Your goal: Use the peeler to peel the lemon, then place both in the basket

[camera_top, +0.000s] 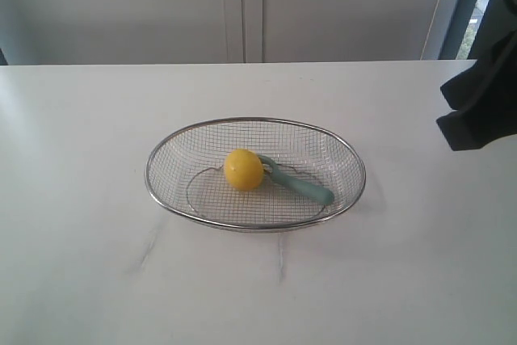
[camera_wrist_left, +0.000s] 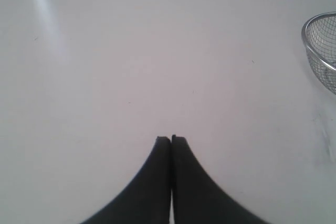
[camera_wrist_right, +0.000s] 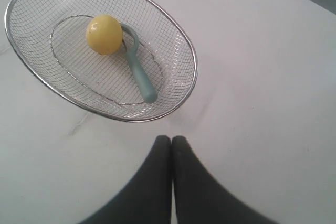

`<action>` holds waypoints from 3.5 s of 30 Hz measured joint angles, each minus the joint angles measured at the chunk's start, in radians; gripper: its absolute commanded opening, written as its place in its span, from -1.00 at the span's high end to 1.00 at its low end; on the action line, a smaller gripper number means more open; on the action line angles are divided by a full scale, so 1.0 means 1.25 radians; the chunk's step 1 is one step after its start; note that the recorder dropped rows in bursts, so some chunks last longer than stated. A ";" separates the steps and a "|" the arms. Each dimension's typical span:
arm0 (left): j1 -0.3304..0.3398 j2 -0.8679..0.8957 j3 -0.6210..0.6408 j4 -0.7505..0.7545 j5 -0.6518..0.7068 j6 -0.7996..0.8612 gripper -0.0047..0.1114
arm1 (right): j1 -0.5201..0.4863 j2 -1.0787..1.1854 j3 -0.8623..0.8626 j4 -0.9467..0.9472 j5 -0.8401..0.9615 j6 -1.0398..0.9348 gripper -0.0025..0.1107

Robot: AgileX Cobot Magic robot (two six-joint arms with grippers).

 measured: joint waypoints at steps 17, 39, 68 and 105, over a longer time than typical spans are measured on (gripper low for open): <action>-0.015 0.000 0.000 0.002 0.002 0.002 0.92 | 0.000 0.000 0.000 0.000 0.000 0.000 0.96; -0.015 0.000 0.000 0.003 0.002 0.002 0.92 | 0.000 -0.032 0.000 0.037 -0.003 0.021 0.96; -0.015 0.000 0.000 0.003 0.002 0.002 0.92 | -0.348 -0.558 0.767 0.106 -1.013 0.250 0.96; -0.015 0.000 0.000 0.003 0.004 0.003 0.92 | -0.454 -0.771 0.837 0.106 -0.475 0.114 0.96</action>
